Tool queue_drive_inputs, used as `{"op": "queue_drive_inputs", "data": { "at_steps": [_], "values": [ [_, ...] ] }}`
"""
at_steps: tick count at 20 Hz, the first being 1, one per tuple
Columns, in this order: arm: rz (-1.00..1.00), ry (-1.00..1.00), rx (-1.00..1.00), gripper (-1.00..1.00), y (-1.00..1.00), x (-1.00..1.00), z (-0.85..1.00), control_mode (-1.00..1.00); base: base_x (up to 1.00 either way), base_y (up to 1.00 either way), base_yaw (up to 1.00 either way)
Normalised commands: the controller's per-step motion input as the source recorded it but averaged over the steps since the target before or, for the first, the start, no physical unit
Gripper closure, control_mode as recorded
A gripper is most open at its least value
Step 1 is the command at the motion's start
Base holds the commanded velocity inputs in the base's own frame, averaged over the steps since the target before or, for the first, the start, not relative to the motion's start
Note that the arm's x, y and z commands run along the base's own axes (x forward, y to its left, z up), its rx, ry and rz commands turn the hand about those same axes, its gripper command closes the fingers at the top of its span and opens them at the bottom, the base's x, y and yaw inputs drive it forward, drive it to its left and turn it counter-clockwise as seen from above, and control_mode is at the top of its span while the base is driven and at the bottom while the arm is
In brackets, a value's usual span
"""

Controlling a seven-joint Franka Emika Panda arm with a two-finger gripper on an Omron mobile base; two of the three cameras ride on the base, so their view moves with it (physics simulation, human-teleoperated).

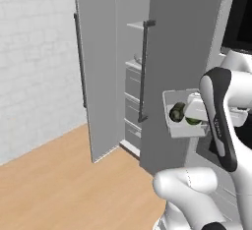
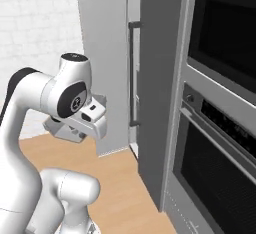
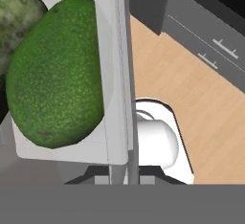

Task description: Take the meat container that has the steak and place it on the second highest rack of the freezer. Then take the vegetable container that has the cucumber and avocado and place it on the highest rack of the freezer.

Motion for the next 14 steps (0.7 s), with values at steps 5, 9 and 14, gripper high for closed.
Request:
{"op": "queue_drive_inputs", "data": {
  "at_steps": [5, 9, 14],
  "values": [
    [0.0, 0.0, 0.0, 1.0, 0.0, 0.0, 0.0, 1.0, 0.81, 0.93, -0.56],
    [0.0, 0.0, 0.0, 1.0, 0.0, 0.0, 0.0, 1.0, 0.74, 1.0, -0.46],
    [0.0, 0.0, 0.0, 1.0, 0.0, 0.0, 0.0, 1.0, 0.81, 0.98, -0.47]
  ]
}}
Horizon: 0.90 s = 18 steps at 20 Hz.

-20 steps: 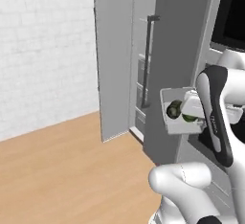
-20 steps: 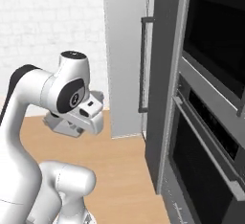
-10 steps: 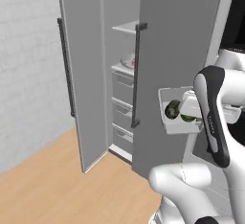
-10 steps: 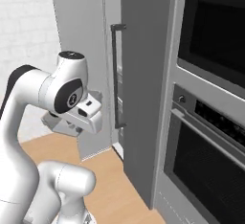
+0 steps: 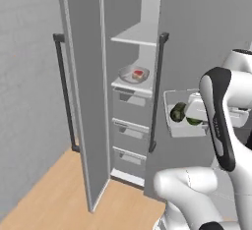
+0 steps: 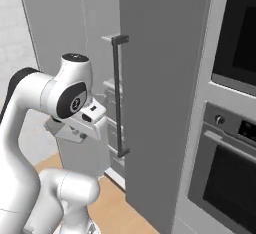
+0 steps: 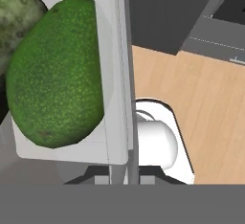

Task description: Take the meat container that has the steak and place it on the second highest rack of the freezer. Then take the vegetable container that has the cucumber and avocado and place it on the highest rack of the freezer.

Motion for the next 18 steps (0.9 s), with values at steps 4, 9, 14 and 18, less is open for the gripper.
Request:
{"op": "queue_drive_inputs", "data": {
  "at_steps": [4, 9, 14, 18],
  "values": [
    [0.0, 0.0, 0.0, 1.0, 0.0, 0.0, 0.0, 1.0, 0.7, 0.87, -0.47],
    [0.0, 0.0, 0.0, 1.0, 0.0, 0.0, 0.0, 1.0, 0.59, 0.64, -0.4],
    [0.0, 0.0, 0.0, 1.0, 0.0, 0.0, 0.0, 1.0, 0.47, -0.02, -0.24],
    [0.0, 0.0, 0.0, 1.0, 0.0, 0.0, 0.0, 1.0, 0.28, -0.24, -0.06]
  ]
}}
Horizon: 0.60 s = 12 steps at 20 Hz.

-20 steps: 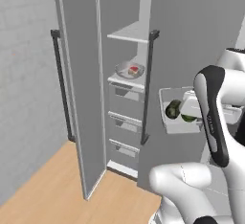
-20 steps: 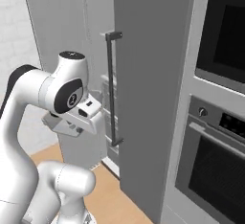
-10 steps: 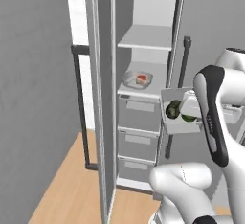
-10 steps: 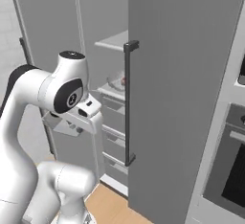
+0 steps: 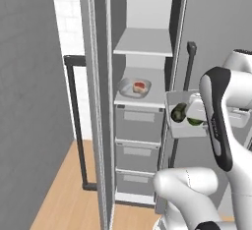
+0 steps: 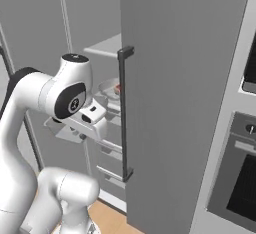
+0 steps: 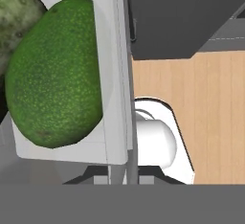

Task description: Take the meat container that has the steak and place it on the second highest rack of the freezer. Then take the vegetable container that has the cucumber and avocado and place it on the highest rack of the freezer.

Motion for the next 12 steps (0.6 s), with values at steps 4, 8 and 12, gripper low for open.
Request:
{"op": "queue_drive_inputs", "data": {
  "at_steps": [4, 8, 12],
  "values": [
    [0.0, 0.0, 0.0, 1.0, 0.0, 0.0, 0.0, 1.0, 0.46, 0.02, -0.07],
    [0.0, 0.0, 0.0, 1.0, 0.0, 0.0, 0.0, 1.0, 0.29, 0.11, -0.09],
    [0.0, 0.0, 0.0, 1.0, 0.0, 0.0, 0.0, 1.0, 0.0, 0.32, 0.0]
  ]
}}
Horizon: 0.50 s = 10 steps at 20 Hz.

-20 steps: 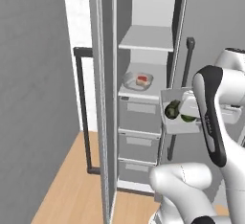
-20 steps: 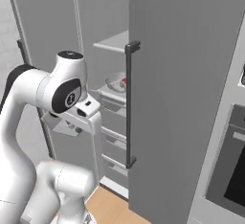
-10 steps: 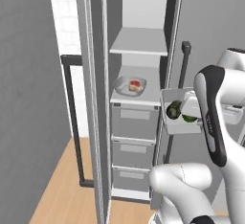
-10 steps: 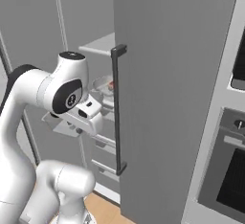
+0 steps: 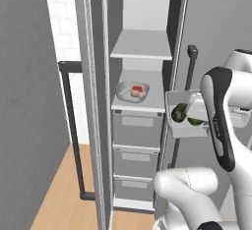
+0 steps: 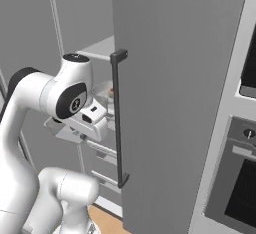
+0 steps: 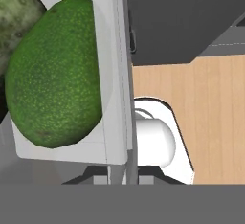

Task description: Take the meat container that has the steak and place it on the second highest rack of the freezer. Then take the vegetable container that has the cucumber and avocado and place it on the highest rack of the freezer.

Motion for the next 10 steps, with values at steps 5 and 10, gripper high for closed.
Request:
{"op": "queue_drive_inputs", "data": {
  "at_steps": [5, 10],
  "values": [
    [0.0, 0.0, 0.0, 1.0, 0.0, 0.0, 0.0, 1.0, 0.1, 0.28, 0.02],
    [0.0, 0.0, 0.0, 1.0, 0.0, 0.0, 0.0, 1.0, 0.09, 0.04, 0.09]
  ]
}}
